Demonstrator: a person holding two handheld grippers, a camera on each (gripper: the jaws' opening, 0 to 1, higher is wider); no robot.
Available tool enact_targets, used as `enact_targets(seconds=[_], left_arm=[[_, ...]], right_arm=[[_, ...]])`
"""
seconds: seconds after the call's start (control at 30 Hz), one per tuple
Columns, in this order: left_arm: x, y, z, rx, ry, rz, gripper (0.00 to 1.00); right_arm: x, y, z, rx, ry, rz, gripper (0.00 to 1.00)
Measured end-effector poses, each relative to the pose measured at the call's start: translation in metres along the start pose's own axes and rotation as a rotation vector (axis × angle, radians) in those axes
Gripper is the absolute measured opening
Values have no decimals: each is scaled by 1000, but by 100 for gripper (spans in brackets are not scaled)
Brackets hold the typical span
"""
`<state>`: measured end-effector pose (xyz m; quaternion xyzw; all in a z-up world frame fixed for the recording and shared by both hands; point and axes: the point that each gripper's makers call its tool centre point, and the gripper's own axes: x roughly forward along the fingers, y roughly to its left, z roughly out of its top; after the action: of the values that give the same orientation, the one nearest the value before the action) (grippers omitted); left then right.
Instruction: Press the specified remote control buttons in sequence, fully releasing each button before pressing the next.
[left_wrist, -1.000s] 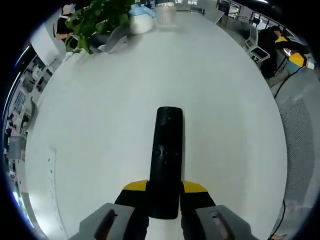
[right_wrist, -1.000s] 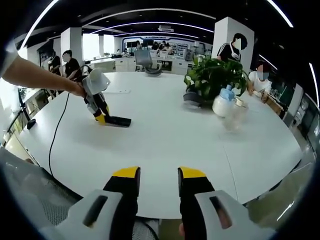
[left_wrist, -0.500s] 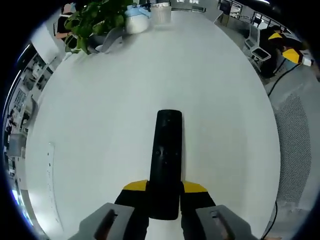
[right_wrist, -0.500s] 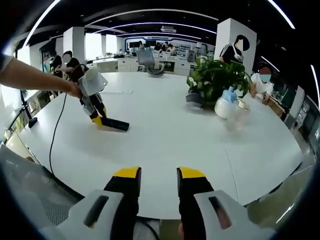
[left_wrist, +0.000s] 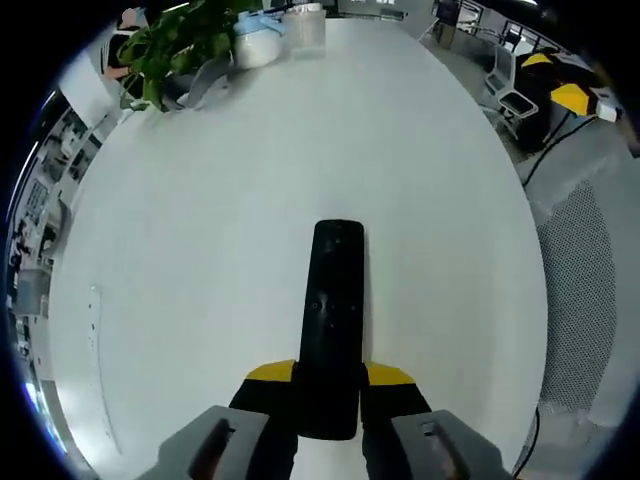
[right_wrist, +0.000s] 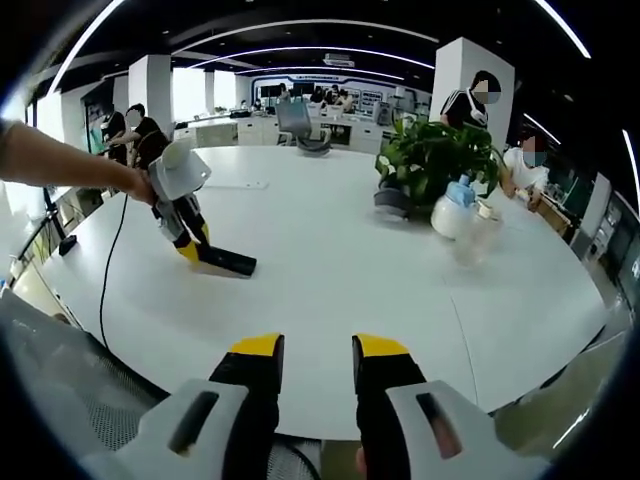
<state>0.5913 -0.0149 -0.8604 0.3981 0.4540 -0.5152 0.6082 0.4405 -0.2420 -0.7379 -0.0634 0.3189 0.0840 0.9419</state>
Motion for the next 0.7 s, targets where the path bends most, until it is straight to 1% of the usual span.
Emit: enact_targets(seconds=[0.13, 0.37, 0.7], left_arm=[[-1, -11, -2, -4, 3, -6, 22], [-1, -23, -2, -7, 5, -15, 22], [-2, -42, 0, -21, -8, -23, 22]], right_arm=[[-1, 0, 1, 5, -5, 2, 27], [0, 1, 0, 2, -2, 7, 27], [0, 1, 0, 3, -2, 7, 27]])
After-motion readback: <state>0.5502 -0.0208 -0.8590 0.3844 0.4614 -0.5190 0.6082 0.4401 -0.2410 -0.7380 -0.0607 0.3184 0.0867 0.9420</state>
